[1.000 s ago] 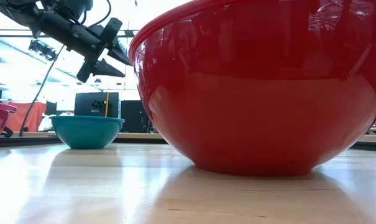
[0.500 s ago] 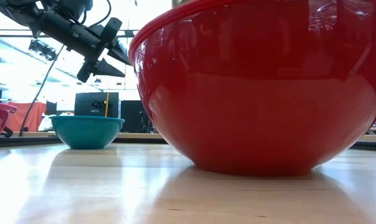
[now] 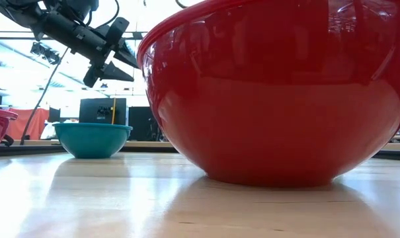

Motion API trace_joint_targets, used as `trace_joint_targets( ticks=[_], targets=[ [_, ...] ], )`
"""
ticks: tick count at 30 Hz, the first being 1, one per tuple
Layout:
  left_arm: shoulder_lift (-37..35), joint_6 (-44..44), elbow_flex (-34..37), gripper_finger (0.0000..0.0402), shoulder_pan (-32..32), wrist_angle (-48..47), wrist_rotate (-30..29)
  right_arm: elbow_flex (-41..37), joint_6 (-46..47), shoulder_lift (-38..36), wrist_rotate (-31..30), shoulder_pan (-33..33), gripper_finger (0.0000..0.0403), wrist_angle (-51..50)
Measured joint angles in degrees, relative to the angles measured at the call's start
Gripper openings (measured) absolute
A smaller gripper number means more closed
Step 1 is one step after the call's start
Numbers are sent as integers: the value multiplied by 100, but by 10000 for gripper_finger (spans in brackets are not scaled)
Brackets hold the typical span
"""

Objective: Nest bowls inside each other
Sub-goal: Stack the green bowl on top of the orange bowl

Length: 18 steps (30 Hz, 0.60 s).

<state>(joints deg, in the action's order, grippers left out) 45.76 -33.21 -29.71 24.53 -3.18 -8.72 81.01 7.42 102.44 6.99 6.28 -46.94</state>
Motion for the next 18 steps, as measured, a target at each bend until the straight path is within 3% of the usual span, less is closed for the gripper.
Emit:
trace_joint_targets(
  ticks=[11, 18],
  targets=[
    [-2, 143, 0, 217, -1, -37, 51, 0, -6, 196, -108, -7, 37, -68],
    [-2, 148, 0, 217, -1, -54, 67, 0, -8, 242, -121, -11, 70, -112]
  ],
)
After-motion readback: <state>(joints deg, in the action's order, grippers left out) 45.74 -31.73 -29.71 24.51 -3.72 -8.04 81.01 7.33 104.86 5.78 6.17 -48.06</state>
